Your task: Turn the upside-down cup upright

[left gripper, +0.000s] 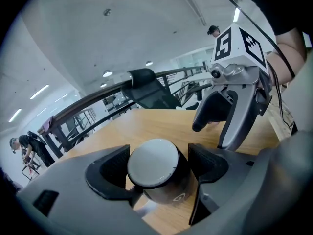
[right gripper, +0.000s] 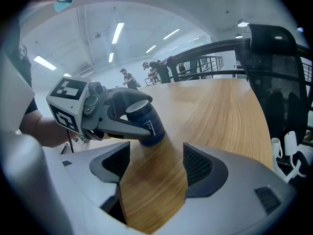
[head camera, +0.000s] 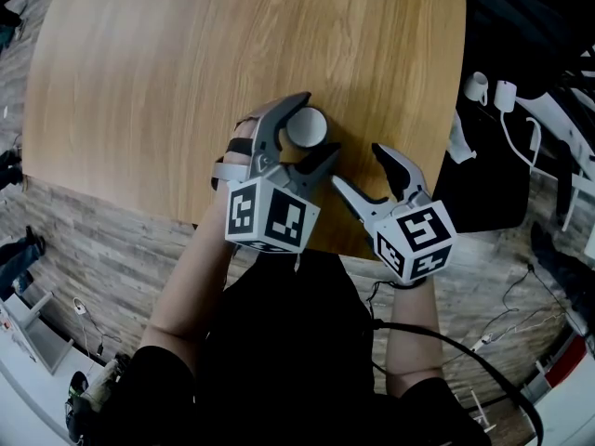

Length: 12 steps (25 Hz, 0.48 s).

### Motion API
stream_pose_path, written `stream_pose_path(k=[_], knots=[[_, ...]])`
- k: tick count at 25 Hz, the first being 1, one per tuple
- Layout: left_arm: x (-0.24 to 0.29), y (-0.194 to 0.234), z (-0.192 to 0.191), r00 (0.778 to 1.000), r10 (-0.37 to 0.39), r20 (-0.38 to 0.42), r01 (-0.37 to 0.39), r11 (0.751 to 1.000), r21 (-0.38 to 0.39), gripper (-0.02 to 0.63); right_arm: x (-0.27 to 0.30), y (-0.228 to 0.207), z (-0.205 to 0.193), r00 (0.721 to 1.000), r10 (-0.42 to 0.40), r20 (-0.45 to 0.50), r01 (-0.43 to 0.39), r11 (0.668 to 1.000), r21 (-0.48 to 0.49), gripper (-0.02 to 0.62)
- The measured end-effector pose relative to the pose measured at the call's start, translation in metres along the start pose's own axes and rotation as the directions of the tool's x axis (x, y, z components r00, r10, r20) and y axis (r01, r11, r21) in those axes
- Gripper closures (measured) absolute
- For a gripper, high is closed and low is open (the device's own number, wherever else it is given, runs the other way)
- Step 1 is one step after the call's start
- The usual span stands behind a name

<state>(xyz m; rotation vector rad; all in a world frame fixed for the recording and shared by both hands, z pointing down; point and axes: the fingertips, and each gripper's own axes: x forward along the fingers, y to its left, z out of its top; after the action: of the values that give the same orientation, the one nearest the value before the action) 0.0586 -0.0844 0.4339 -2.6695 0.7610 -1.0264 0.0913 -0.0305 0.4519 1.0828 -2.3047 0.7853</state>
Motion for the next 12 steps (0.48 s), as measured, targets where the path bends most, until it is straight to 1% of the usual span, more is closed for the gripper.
stream_pose_path(k=[3, 6, 8, 10, 12], knots=[[-0.004, 0.001, 0.005, 0.999, 0.020, 0.045, -0.020, 1.000, 0.005, 0.230, 0.001, 0.000, 0.000, 1.000, 0.004, 0.000, -0.004, 1.000, 0.000, 0.253], [-0.008, 0.002, 0.015, 0.996, 0.006, 0.090, -0.005, 1.000, -0.006, 0.230, 0.003, 0.000, 0.001, 1.000, 0.008, 0.000, -0.008, 1.000, 0.002, 0.253], [-0.013, 0.005, 0.019, 0.993, 0.012, 0.119, -0.012, 1.000, -0.007, 0.230, 0.004, 0.001, 0.000, 1.000, 0.012, 0.000, -0.012, 1.000, 0.002, 0.253], [-0.021, 0.008, 0.025, 0.986, 0.027, 0.163, -0.022, 0.999, -0.027, 0.230, 0.004, 0.002, 0.001, 1.000, 0.017, 0.006, -0.017, 1.000, 0.005, 0.253], [-0.034, 0.013, 0.034, 0.971, 0.066, 0.229, -0.051, 0.996, -0.069, 0.230, 0.003, 0.003, 0.006, 1.000, 0.017, 0.020, -0.017, 1.000, 0.016, 0.253]])
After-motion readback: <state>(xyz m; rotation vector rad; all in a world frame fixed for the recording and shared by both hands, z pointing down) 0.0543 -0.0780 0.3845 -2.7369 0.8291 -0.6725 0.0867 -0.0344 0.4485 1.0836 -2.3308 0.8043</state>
